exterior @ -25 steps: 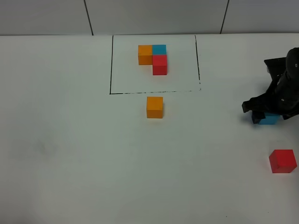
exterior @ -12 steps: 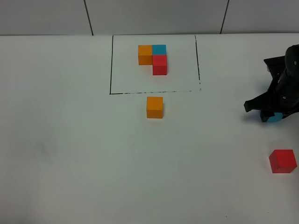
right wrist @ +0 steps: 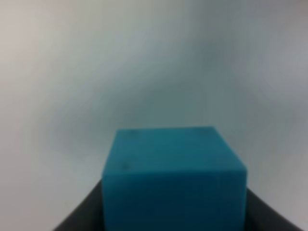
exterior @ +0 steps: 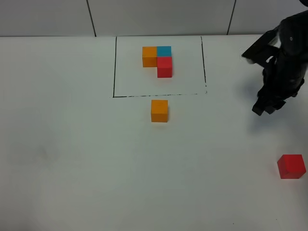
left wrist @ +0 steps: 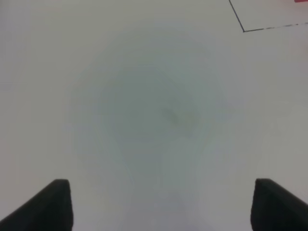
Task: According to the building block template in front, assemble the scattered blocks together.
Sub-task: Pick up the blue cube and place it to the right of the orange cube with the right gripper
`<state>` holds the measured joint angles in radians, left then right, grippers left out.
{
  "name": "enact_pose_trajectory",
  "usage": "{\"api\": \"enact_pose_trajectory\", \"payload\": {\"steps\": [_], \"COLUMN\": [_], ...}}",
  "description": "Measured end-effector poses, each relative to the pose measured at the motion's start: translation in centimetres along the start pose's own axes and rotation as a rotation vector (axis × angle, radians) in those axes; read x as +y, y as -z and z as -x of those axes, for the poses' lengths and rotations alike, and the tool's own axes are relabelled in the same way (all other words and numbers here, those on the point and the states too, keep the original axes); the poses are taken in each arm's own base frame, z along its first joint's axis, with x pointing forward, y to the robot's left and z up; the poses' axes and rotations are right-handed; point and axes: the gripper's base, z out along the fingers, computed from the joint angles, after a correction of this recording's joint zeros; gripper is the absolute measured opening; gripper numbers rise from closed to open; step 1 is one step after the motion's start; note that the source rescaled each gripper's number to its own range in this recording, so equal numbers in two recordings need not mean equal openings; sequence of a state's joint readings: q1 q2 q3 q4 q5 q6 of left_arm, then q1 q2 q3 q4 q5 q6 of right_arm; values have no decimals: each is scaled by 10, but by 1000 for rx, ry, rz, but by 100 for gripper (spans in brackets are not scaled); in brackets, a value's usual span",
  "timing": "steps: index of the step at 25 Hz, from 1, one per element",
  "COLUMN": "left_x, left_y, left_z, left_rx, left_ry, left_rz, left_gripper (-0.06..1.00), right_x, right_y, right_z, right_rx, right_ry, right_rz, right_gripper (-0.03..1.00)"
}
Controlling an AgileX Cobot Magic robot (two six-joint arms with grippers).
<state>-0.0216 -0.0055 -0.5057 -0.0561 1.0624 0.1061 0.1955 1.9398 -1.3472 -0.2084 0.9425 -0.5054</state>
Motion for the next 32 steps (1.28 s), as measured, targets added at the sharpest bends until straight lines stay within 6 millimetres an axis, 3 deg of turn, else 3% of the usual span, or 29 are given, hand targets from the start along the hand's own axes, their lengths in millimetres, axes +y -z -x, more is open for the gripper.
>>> {"api": "enact_pose_trajectory", "payload": {"steps": [3, 9, 21, 27, 32], "left_x": [0, 0, 0, 0, 0], "left_y": [0, 0, 0, 0, 0], "left_z": [0, 0, 0, 0, 0], "left_rx": [0, 0, 0, 0, 0], "left_ry": [0, 0, 0, 0, 0], "left_rz": [0, 1, 1, 1, 1], "left_gripper": [72, 72, 72, 72, 72], "right_x": [19, 43, 58, 78, 77], "right_y": [4, 11, 14, 18, 17], "right_z": [11, 27, 35, 50, 68], "right_rx": [20, 18, 2, -50, -84], "right_ry": [184, 358, 509, 616, 601], "right_rz": [9, -20, 0, -8, 30], "right_gripper": [1, 1, 1, 1, 1]}}
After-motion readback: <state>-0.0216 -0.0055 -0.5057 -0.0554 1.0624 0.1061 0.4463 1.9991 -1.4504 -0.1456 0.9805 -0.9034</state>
